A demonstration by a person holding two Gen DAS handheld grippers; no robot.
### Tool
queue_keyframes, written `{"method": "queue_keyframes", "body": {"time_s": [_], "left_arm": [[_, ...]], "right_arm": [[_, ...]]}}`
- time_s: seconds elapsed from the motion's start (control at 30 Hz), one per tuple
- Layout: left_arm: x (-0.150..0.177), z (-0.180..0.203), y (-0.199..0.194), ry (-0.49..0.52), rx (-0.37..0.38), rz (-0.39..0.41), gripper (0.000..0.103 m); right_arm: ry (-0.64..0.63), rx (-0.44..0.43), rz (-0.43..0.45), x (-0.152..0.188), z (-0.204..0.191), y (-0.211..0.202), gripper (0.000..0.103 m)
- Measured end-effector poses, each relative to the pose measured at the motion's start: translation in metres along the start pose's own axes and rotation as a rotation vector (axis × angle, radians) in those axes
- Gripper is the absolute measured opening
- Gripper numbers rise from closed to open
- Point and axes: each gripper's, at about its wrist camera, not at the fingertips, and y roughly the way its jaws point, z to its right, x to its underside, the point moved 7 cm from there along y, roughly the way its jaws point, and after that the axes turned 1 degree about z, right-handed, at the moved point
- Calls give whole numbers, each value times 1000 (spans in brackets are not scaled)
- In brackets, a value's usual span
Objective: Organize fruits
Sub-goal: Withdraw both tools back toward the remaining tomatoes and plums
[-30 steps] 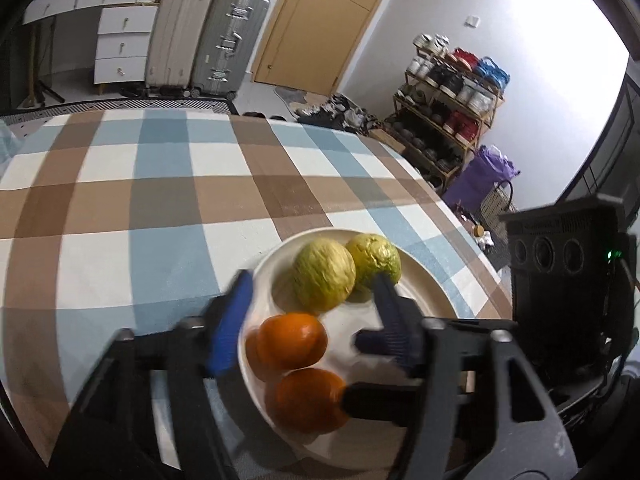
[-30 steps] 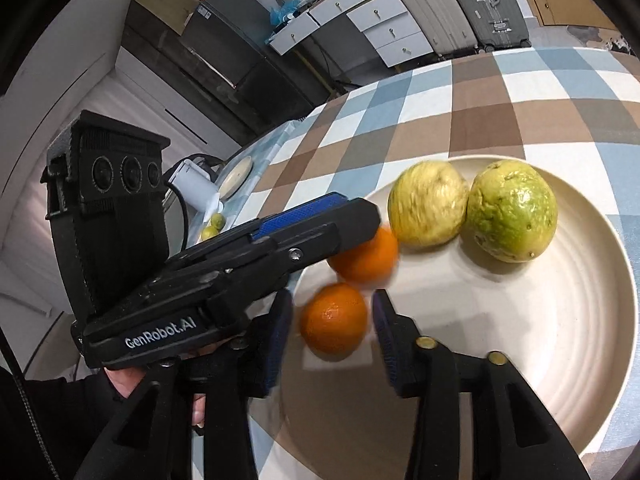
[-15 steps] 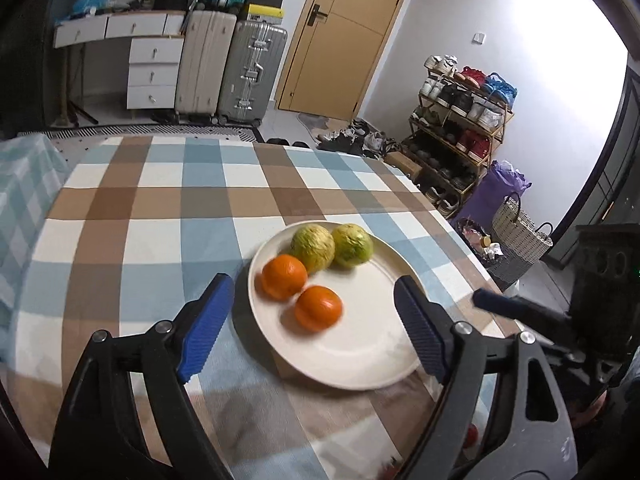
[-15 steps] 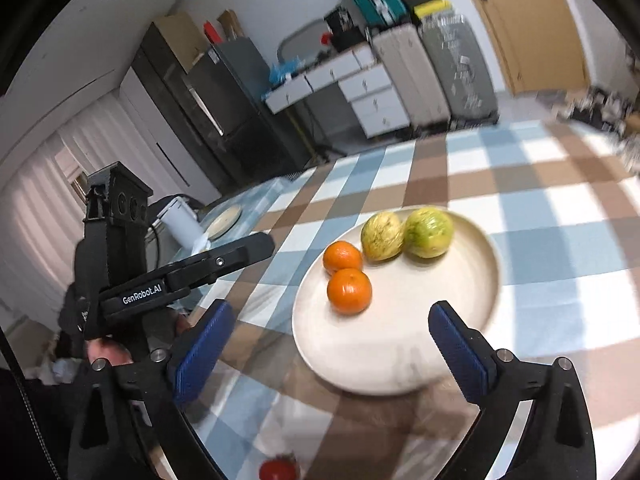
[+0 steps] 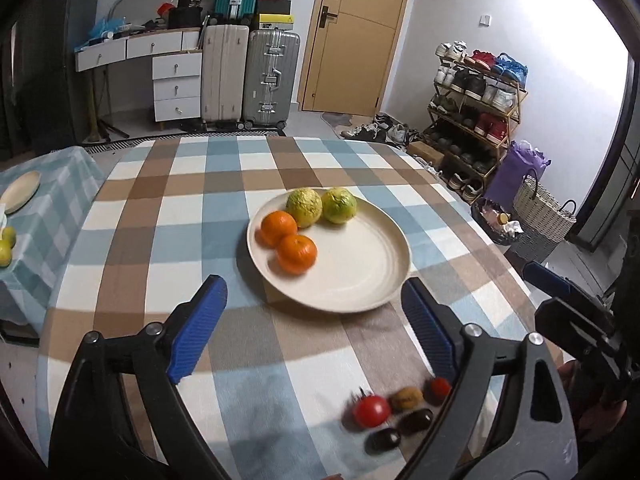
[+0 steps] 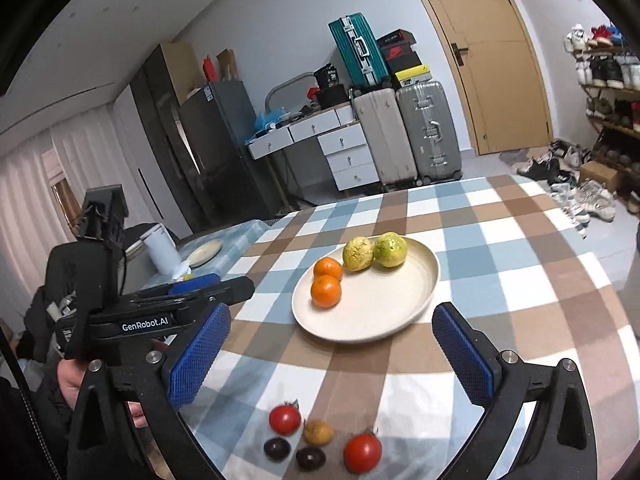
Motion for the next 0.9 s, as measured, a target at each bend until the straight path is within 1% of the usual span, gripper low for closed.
{"method": "queue_keyframes", "body": {"time_s": [0.03, 0.07, 0.13, 0.3, 0.43, 0.6, 0.73, 0.9], "left_arm": [[5, 2, -4, -5, -14, -5, 95], [9, 2, -8, -12, -27, -6, 97], [17, 5, -16, -26, -27, 0, 100], [33, 11, -29, -12, -36, -7, 102], [47, 18, -45, 10, -33, 15, 102], [66, 24, -58, 11, -15, 35, 102], [82, 19, -58, -8, -8, 27, 102], [101, 7, -47, -45, -4, -34, 102]], "right_arm": [[-1, 2, 4, 2, -2, -6, 103], [0, 4, 6, 2, -3, -8, 103], [0, 3, 14, 5, -6, -16, 103], [-24, 16, 14, 12, -15, -32, 103], [-47, 25, 16, 21, -20, -41, 103], [-61, 40, 5, 36, -23, -48, 103], [-64, 31, -38, 54, -24, -47, 103], [-29, 9, -132, 82, -21, -39, 103]]}}
